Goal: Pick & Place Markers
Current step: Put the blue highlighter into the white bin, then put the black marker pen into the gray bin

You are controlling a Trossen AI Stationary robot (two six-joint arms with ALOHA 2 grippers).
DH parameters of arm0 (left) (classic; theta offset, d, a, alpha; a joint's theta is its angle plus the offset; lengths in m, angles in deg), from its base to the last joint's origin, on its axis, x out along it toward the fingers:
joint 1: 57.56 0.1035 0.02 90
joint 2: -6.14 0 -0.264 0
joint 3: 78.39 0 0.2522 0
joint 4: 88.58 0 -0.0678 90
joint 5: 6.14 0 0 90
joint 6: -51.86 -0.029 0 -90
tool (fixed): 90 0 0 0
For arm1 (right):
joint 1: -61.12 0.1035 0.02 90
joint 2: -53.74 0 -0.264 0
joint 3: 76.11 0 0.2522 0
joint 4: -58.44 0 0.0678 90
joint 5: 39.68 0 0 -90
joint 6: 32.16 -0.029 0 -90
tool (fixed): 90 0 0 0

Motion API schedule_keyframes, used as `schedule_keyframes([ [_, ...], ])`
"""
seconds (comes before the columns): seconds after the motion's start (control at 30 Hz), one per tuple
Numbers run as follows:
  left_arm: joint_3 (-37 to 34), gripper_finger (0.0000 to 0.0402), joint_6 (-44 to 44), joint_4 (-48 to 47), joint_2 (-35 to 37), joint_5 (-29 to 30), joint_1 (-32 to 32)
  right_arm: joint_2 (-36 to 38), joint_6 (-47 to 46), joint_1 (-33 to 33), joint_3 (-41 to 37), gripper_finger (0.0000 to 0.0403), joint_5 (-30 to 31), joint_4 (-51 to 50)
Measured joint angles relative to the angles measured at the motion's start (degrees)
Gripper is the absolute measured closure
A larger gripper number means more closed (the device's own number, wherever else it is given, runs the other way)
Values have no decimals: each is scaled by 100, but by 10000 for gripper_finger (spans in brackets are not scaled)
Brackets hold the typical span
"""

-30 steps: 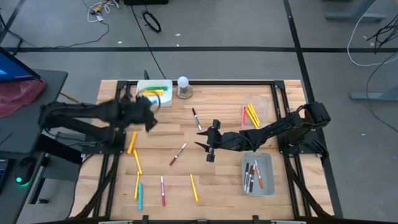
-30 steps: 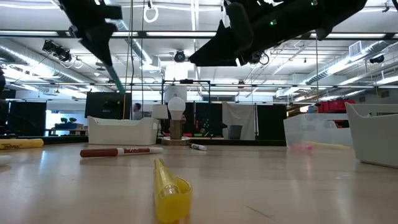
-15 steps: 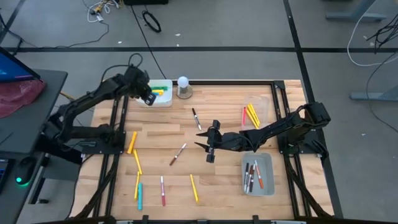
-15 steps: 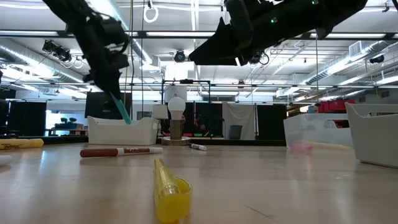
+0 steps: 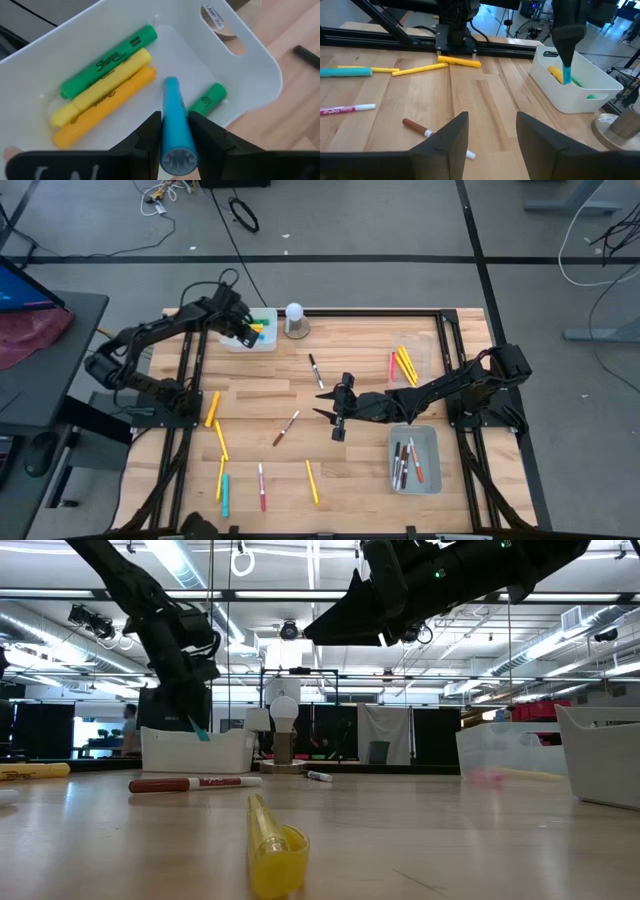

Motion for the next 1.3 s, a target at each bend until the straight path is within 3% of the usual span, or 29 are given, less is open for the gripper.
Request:
schedule_keyframes([
  [0.17, 0, 288, -59, 28, -100, 85, 7, 0, 0, 0, 0, 236, 0, -4],
  [0.5, 105, 194, -145, -93, -77, 523, 237, 0, -4, 0, 0, 236, 0, -7],
  [0.73, 479, 186, 25, -381, 651, 529, -22, 0, -20, -1, -1, 236, 0, -19],
  [0.97, 154, 207, 490, 298, 1903, 541, -1592, 0, -428, -45, -492, 236, 0, 290],
  [1.13, -684, 221, 773, 1795, 2448, 780, -3286, -2, -919, -120, -1081, 236, 4, 957],
  [1.3, -1678, 225, 991, 3646, 2399, 1306, -4824, -2, -1614, -318, -1248, 236, 3, 752],
])
